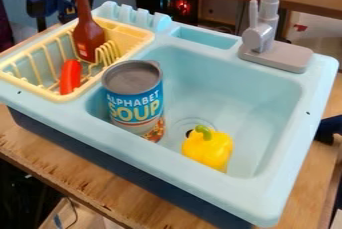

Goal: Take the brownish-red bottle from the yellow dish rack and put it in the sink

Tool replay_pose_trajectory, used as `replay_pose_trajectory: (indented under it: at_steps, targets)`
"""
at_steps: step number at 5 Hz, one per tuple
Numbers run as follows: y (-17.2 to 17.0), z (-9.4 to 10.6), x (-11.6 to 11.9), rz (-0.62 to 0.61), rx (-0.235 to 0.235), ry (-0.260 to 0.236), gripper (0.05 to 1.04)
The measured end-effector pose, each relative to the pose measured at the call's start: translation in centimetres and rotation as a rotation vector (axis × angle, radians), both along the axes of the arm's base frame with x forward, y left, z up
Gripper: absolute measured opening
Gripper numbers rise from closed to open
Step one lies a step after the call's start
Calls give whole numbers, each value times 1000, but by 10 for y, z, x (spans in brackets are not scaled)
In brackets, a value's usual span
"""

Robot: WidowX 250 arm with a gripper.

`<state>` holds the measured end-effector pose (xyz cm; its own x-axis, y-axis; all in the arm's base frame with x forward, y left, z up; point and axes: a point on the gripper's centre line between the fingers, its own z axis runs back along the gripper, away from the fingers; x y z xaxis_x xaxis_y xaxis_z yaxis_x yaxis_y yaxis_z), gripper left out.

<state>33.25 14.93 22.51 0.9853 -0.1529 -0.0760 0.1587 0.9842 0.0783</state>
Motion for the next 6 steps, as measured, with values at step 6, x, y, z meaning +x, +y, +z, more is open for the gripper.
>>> replay_pose_trajectory:
  at_steps: [6]
  targets:
    - [-8, -35, 2, 81, -63, 25, 945]
